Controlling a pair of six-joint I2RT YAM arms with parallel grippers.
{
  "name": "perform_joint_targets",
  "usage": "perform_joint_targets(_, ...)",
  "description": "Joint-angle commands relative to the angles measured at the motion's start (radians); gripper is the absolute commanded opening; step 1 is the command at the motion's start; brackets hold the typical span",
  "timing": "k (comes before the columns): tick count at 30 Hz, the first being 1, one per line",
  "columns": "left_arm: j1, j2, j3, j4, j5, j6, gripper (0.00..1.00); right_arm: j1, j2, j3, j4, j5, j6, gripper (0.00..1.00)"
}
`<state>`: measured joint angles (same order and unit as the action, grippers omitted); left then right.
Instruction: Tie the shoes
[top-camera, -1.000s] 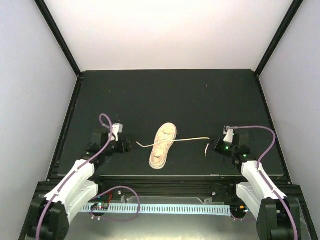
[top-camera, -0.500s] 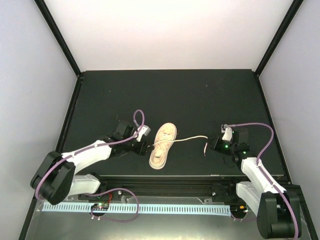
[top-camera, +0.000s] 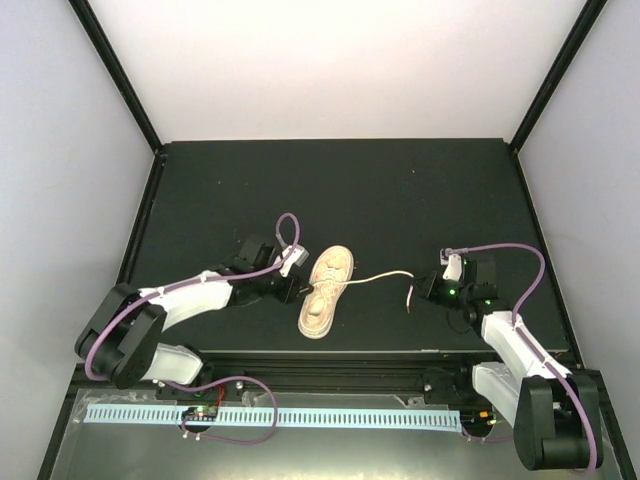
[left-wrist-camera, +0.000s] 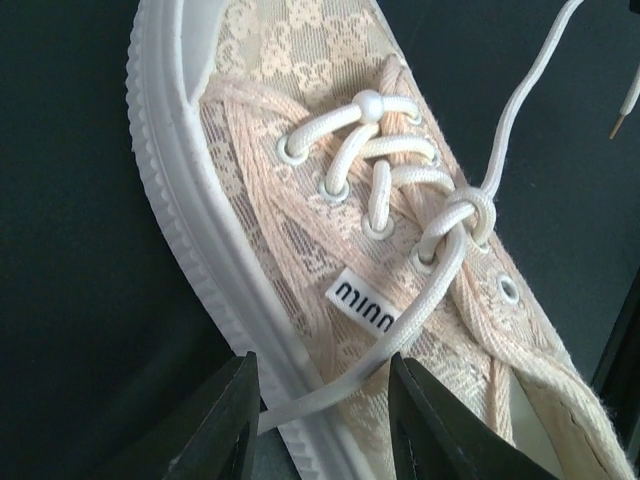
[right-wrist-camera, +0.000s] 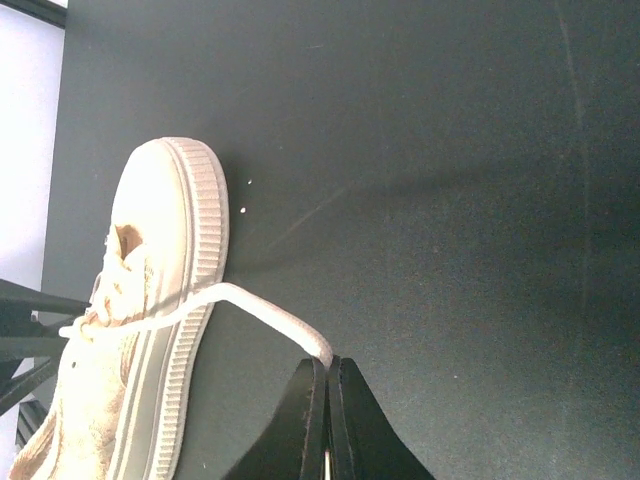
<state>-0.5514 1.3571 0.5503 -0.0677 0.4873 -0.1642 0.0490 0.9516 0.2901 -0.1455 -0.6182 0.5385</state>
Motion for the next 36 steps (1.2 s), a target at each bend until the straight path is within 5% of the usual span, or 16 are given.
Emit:
perform_joint_targets(1, -0.006, 0.037, 0.053, 0.036, 0.017, 0.044, 0.38, -0.007, 0.011, 0.030, 0.028, -0.030, -0.020, 0.02)
perform_joint_targets(17, -0.007, 0.094, 0.039, 0.108, 0.101, 0.026, 0.02, -0.006, 0.014, 0.035, 0.015, -0.035, -0.032, 0.02)
perform_joint_targets(30, -0.038, -0.010, 0.020, 0.265, 0.155, -0.051, 0.01, 0.021, 0.142, 0.222, 0.058, 0.038, -0.010, 0.02)
perform_joint_targets(36, -0.053, -0.012, 0.039, 0.287, 0.146, -0.055, 0.02, 0.211, 0.374, 0.498, 0.066, 0.127, 0.002, 0.02)
